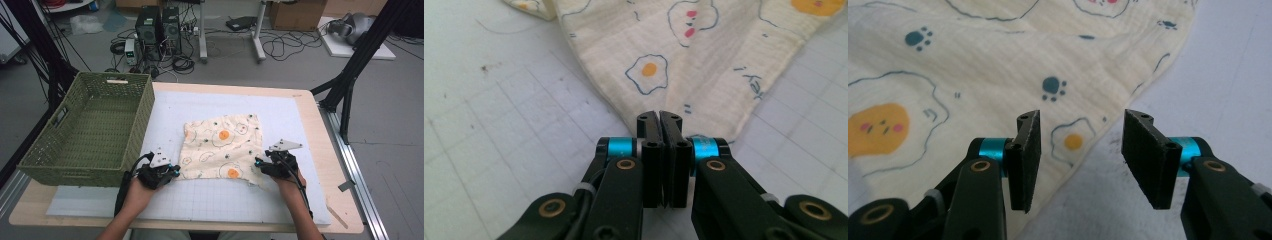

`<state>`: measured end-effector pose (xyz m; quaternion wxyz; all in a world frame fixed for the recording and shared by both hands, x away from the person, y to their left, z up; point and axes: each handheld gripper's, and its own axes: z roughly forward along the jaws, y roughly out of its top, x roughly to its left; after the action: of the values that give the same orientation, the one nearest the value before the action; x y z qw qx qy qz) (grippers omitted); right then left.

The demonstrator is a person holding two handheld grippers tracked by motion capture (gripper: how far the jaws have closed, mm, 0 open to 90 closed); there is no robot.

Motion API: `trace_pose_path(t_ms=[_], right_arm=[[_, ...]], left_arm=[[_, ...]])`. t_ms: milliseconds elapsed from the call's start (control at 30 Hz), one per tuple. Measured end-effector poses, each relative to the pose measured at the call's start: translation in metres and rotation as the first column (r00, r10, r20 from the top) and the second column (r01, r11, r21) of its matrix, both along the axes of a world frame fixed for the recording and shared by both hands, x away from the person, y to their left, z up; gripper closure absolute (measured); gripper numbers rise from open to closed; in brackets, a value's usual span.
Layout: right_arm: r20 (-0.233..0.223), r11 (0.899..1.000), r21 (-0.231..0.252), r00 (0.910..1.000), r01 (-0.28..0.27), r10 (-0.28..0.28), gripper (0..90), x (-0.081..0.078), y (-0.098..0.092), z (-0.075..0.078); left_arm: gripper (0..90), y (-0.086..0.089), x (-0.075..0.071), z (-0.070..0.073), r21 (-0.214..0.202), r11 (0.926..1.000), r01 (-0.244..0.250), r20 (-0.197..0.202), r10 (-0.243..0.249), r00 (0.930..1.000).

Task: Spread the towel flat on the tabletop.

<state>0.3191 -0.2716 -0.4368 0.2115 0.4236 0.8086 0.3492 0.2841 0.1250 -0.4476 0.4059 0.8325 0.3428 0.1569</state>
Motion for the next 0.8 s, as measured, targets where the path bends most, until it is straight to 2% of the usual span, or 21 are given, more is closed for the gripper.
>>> trace_pose_path(t_ms=[100,167,233,267,300,367,433,567,733,800], right_arm=[[-0.004,1.000,0.003,1.0000,-0.008,0.008,53.2,-0.011,0.003,0.001],[-0.025,1.000,0.024,0.9996,-0.010,0.011,56.6,-0.018,0.004,0.002],[-0.058,0.999,0.019,0.9977,-0.033,0.034,64.9,-0.023,0.007,0.000],[-0.084,0.999,-0.017,0.9953,-0.049,0.048,72.3,-0.026,0.010,-0.003],[-0.071,0.998,-0.010,0.9961,-0.054,0.053,78.0,-0.029,0.011,-0.004],[-0.088,0.997,-0.010,0.9936,-0.071,0.070,85.8,-0.033,0.012,-0.003],[-0.090,0.995,-0.041,0.9925,-0.086,0.082,87.0,-0.037,0.012,-0.001],[-0.116,0.994,-0.077,0.9909,-0.077,0.068,87.1,-0.047,0.005,0.003],[-0.164,0.994,-0.080,0.9849,-0.071,0.057,87.1,-0.061,-0.012,0.006],[-0.186,0.993,-0.080,0.9801,-0.084,0.068,86.9,-0.065,-0.016,0.008]], left_arm=[[87.5,0.001,-0.011,0.000,-0.007,0.9999,0.013,0.000,-0.013,0.9999],[87.5,0.002,-0.016,0.000,-0.008,0.9997,0.022,0.004,-0.022,0.9998],[87.5,0.003,-0.021,0.000,-0.016,0.9993,0.033,0.002,-0.033,0.9995],[87.5,0.003,-0.022,0.000,-0.019,0.9992,0.037,-0.002,-0.037,0.9993],[87.5,0.003,-0.023,-0.001,-0.023,0.9989,0.040,-0.004,-0.040,0.9992],[87.5,0.003,-0.026,0.000,-0.026,0.9984,0.049,-0.006,-0.050,0.9988],[87.5,0.003,-0.028,0.000,-0.034,0.9976,0.060,-0.007,-0.060,0.9982],[87.3,0.002,-0.030,0.000,-0.056,0.9935,0.100,-0.025,-0.101,0.9946],[86.6,0.000,-0.033,0.000,-0.085,0.9873,0.134,-0.058,-0.139,0.9885],[80.8,-0.002,-0.032,-0.001,-0.085,0.9858,0.145,-0.069,-0.151,0.9861]])
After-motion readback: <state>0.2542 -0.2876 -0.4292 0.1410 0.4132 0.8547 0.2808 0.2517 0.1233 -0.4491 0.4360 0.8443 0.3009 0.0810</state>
